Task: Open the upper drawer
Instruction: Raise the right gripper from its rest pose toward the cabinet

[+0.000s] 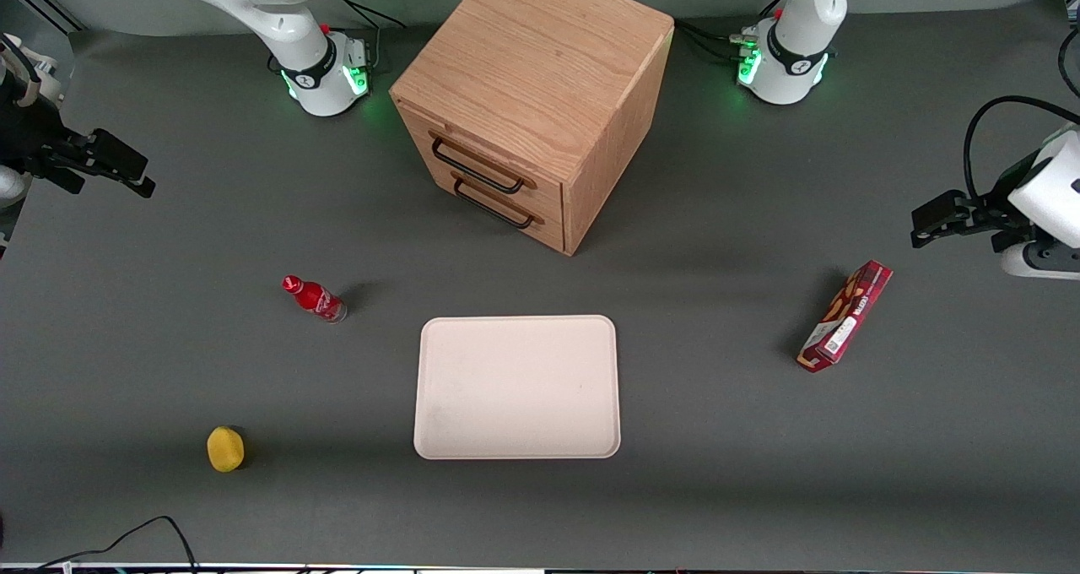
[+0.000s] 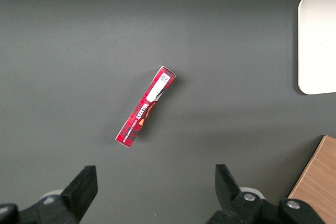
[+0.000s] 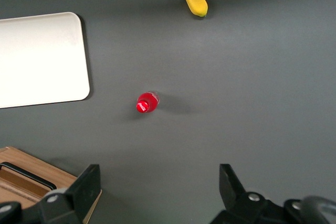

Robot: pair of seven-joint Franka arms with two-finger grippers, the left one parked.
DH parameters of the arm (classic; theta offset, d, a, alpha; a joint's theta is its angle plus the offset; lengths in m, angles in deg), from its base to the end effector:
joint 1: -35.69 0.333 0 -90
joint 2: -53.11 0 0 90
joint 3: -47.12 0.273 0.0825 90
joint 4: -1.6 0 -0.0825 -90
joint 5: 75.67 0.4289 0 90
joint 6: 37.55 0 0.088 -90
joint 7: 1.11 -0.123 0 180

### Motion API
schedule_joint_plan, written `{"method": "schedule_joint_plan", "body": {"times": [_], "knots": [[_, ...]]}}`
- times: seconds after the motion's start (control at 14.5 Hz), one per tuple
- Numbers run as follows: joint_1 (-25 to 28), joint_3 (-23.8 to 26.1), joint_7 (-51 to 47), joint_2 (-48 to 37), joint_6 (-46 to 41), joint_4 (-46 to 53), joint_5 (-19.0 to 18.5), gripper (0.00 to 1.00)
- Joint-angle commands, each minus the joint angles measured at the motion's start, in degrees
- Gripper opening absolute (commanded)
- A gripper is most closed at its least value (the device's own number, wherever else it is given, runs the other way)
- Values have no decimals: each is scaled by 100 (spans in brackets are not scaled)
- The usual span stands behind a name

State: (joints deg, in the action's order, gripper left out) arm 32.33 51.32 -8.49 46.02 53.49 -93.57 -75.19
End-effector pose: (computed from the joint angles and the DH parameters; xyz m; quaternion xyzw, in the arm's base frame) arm 0.5683 0.0114 0.5924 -0.9980 0.0572 -0.0256 0.0015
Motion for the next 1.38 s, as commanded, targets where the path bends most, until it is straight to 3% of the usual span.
{"method": "schedule_joint_plan", "body": {"times": [0.0, 0.41, 0.69, 0.83, 1.11, 1.18, 1.31], "knots": [[20, -7, -9, 85, -174, 191, -91, 100], [2, -15, 148, 33, -244, 358, -39, 100], [81, 282, 255, 85, -1053, 920, -30, 100], [90, 345, 263, 85, -1053, 973, 214, 100], [81, 1152, 176, 181, -1053, 1254, 260, 100], [81, 1206, 254, 216, -1053, 1333, 373, 100], [81, 1224, 281, 243, -975, 1378, 1152, 100]]}}
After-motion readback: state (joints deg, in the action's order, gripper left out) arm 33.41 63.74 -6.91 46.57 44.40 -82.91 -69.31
